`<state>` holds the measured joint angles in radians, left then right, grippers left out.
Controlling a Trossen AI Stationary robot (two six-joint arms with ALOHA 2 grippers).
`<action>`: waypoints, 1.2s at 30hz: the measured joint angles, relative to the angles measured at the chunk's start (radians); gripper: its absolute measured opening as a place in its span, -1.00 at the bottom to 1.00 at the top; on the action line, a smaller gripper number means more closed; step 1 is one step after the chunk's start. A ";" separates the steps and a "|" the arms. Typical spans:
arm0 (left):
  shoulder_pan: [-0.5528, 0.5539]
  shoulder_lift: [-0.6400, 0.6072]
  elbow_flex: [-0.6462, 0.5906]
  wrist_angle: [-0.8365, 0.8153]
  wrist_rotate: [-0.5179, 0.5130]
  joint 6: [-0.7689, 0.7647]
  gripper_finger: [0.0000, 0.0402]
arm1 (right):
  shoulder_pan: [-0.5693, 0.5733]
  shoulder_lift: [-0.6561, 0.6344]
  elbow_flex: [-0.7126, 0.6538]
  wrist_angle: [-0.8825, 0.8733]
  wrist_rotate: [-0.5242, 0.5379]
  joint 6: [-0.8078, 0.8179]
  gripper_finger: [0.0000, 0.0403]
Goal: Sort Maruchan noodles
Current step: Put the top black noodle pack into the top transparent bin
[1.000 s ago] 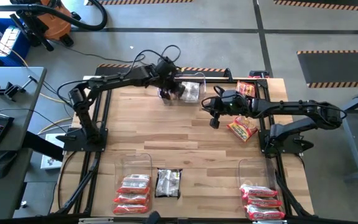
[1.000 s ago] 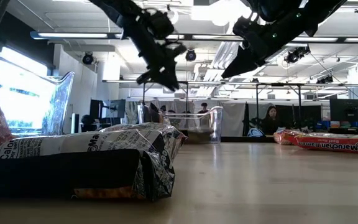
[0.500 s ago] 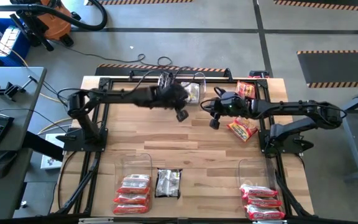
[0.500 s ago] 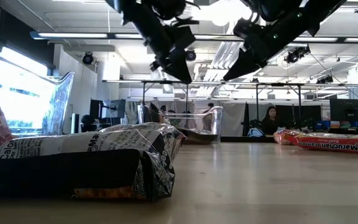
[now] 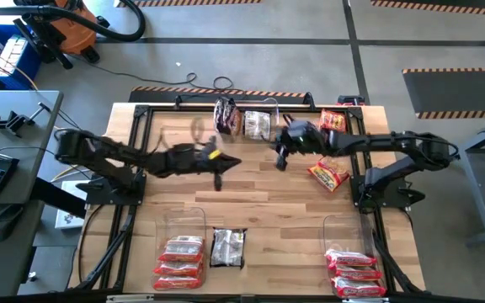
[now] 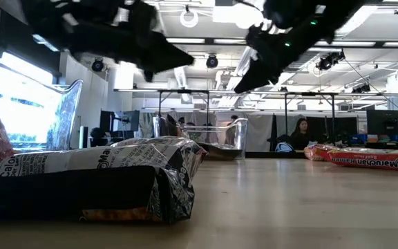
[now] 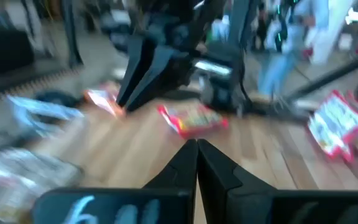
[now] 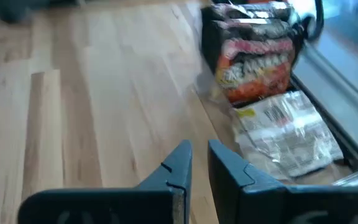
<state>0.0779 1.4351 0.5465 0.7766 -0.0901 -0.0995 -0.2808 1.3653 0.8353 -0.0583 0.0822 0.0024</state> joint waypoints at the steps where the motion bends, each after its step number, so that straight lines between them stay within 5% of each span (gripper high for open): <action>1: -0.006 -0.016 -0.027 0.046 -0.022 0.016 -0.99 | -0.022 0.029 0.053 -0.042 -0.008 0.029 -0.85; 7: 0.004 -0.104 -0.145 0.105 -0.129 0.025 -0.98 | -0.140 0.286 0.444 -0.393 -0.013 0.108 -0.73; 17: 0.012 -0.137 -0.179 0.094 -0.126 0.063 -0.98 | -0.219 0.692 0.905 -0.688 0.020 0.265 0.08; 21: -0.001 -0.144 -0.179 0.090 -0.123 0.091 -0.98 | -0.238 0.810 1.009 -0.748 0.027 0.313 0.25; 28: -0.008 -0.142 -0.179 0.081 -0.122 0.104 -0.98 | -0.278 0.918 1.109 -0.841 0.086 0.364 0.20; 36: -0.008 -0.142 -0.179 0.071 -0.122 0.077 -0.98 | -0.296 0.945 1.113 -0.836 0.035 0.368 -0.22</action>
<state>0.0701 1.2926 0.3672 0.8478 -0.2123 -0.0226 -0.5770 2.3108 1.9484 -0.8944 0.1170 0.3707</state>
